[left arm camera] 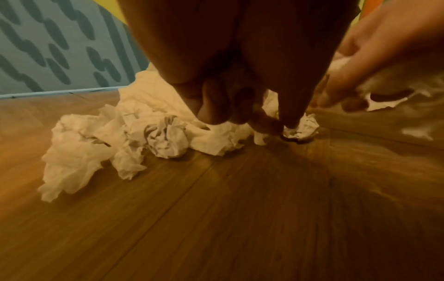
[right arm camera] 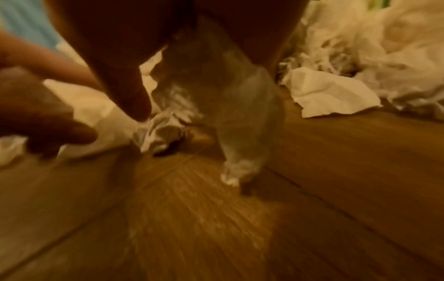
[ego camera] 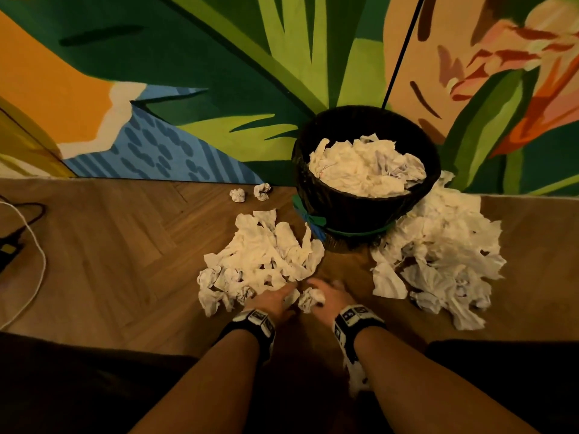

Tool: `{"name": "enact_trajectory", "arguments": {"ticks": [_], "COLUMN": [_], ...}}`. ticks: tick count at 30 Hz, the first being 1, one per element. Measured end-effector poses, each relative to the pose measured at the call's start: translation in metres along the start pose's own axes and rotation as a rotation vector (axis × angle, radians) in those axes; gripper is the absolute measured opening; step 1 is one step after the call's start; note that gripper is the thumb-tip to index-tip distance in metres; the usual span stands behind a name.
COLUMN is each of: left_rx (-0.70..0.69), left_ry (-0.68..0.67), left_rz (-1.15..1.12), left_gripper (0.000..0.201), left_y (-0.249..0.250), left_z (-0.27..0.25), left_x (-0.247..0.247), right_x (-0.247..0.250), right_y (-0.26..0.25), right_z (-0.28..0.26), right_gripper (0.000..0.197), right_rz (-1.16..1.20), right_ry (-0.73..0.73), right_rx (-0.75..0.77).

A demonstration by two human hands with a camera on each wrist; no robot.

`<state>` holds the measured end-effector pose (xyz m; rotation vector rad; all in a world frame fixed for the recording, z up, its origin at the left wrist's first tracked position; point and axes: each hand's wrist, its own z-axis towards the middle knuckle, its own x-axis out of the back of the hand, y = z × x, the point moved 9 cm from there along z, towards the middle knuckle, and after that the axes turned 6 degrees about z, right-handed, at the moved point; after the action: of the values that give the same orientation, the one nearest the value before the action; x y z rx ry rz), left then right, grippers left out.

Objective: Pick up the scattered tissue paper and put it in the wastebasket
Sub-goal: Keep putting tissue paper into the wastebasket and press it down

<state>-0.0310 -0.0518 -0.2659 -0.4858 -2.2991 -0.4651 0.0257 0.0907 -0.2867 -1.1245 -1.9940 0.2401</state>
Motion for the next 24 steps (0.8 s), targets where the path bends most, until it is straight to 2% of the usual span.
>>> {"name": "enact_trajectory", "arguments": {"ticks": [2, 4, 6, 8, 11, 14, 16, 20, 22, 24], "left_rx": [-0.002, -0.005, -0.003, -0.007, 0.004, 0.119, 0.179, 0.191, 0.154, 0.125], "left_ry": [-0.021, 0.004, 0.079, 0.125, 0.192, 0.364, 0.448, 0.604, 0.653, 0.686], "left_rz": [0.044, 0.039, 0.016, -0.016, -0.177, -0.455, -0.641, -1.014, -1.111, -1.077], "left_gripper": [0.064, 0.049, 0.031, 0.021, 0.021, 0.016, 0.01, 0.021, 0.024, 0.03], "left_y": [0.003, 0.003, -0.002, -0.008, -0.015, -0.034, -0.045, -0.052, -0.048, -0.042], "left_z": [0.001, 0.002, 0.003, 0.004, 0.005, -0.001, -0.005, -0.017, -0.024, -0.029], "left_x": [-0.001, -0.001, 0.003, 0.005, 0.008, 0.025, 0.037, 0.066, 0.083, 0.103], "right_x": [-0.02, -0.029, -0.029, -0.026, -0.017, 0.005, 0.025, 0.07, 0.094, 0.114], "right_y": [0.0, -0.003, -0.003, -0.003, -0.002, 0.009, 0.01, 0.005, 0.009, 0.015], "right_z": [-0.001, -0.001, 0.003, 0.005, 0.005, 0.003, 0.002, -0.002, -0.011, -0.018], "right_gripper": [0.061, 0.056, 0.059, 0.065, 0.048, 0.035, 0.032, 0.014, 0.025, 0.05], "right_rz": [-0.122, -0.232, -0.35, -0.4, -0.226, 0.033, 0.201, 0.425, 0.629, 0.777], "right_ry": [-0.103, -0.148, -0.15, -0.131, -0.039, 0.083, 0.171, 0.4, 0.528, 0.623], "right_rx": [0.009, 0.016, 0.008, 0.005, 0.003, -0.07, -0.058, 0.017, 0.019, -0.004]}}
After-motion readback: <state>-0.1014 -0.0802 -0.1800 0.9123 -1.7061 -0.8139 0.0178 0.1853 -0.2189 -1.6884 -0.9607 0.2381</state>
